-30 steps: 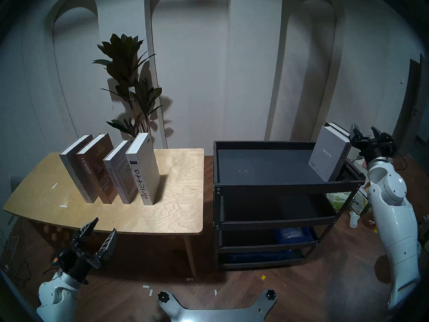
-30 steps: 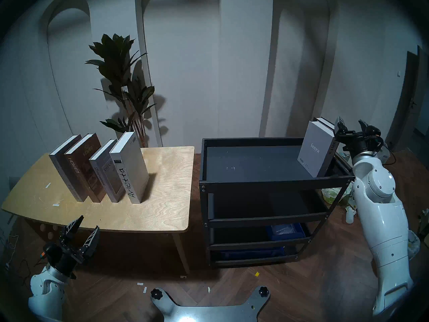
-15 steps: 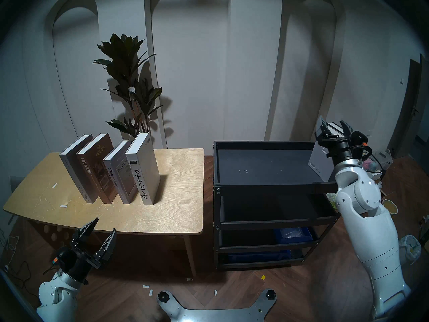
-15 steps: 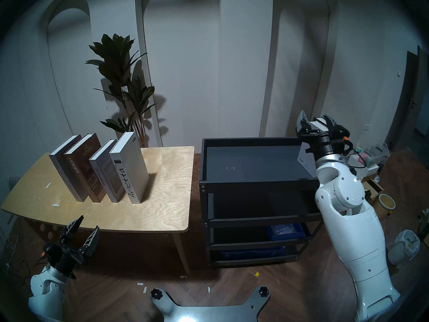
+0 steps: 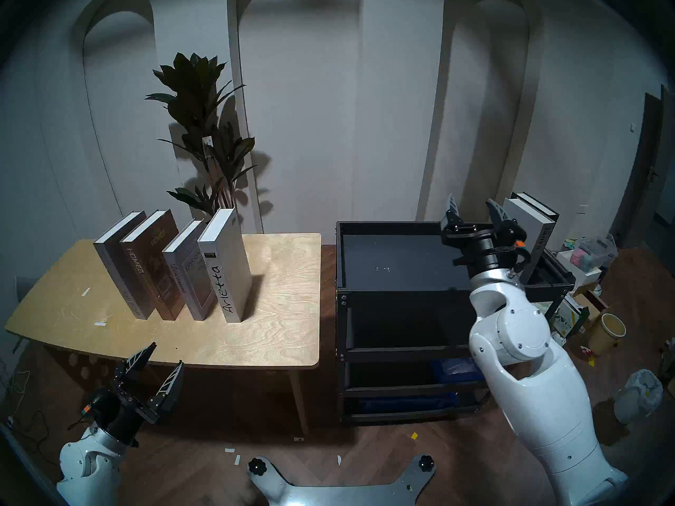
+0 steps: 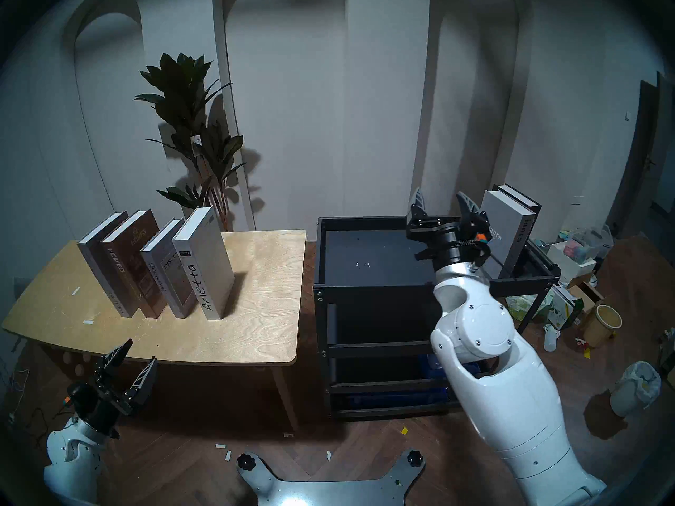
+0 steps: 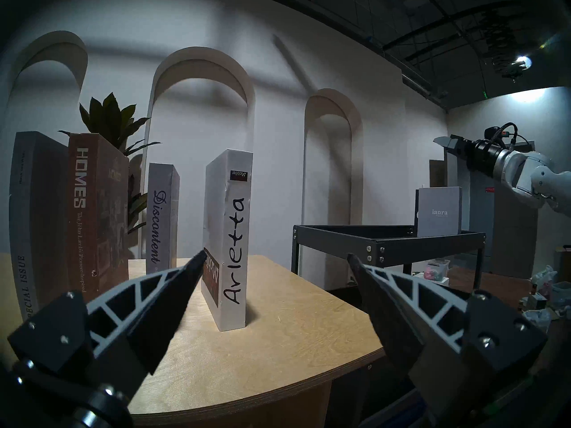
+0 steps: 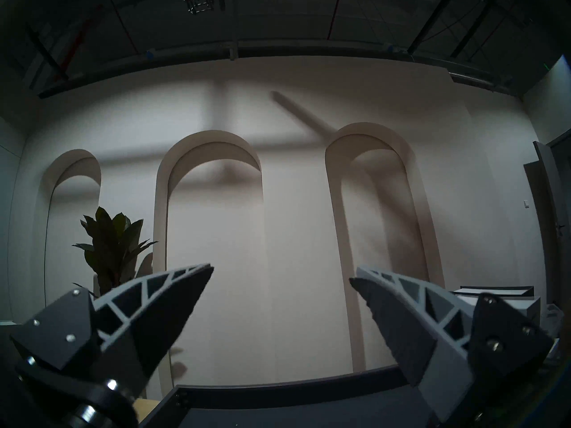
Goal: Move the books from the display table onto the shelf, standing them upright with spines facing out and tallest at one end
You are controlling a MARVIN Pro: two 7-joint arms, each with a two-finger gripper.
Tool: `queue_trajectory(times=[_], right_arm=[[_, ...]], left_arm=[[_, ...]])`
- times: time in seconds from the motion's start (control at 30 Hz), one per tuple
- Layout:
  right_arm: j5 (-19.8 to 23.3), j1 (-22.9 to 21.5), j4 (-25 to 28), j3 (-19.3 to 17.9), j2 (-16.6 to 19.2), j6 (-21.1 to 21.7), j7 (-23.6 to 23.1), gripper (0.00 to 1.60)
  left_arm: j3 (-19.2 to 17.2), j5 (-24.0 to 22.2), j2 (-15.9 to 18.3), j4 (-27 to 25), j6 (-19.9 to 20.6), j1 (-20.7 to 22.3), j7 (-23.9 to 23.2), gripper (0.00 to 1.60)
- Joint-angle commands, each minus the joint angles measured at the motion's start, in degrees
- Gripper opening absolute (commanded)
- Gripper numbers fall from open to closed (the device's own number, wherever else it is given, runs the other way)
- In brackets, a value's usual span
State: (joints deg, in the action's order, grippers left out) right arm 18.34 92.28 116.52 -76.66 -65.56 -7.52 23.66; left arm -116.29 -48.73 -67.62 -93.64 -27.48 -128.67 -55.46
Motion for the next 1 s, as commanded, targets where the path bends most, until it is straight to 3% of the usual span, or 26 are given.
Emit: queue_trajectory(times=[0.0,0.27,0.67,0.97], right_arm=[[-6.81,-1.12,-1.14,7.07,-3.37,0.75,2.82,1.6],[-11.23,-2.24,-5.42,10.62,-4.48,0.69,4.91,1.6],[-10.77,-3.13,-11.19,13.22,-3.99,-2.38,2.81,1.6],[-11.21,-3.88,-12.04,14.1,-3.7,-3.2,1.43,1.6]], left_arm=[[-0.38,-3.39,2.08,-1.63,3.39,1.02,-1.5,1.6],[0.98,-3.68,3.23,-5.0,9.19,2.54,0.29,1.6],[5.24,6.96,5.47,-7.41,14.4,5.75,11.02,1.6],[4.14,14.26,4.21,-7.38,17.28,10.46,21.49,1.6]])
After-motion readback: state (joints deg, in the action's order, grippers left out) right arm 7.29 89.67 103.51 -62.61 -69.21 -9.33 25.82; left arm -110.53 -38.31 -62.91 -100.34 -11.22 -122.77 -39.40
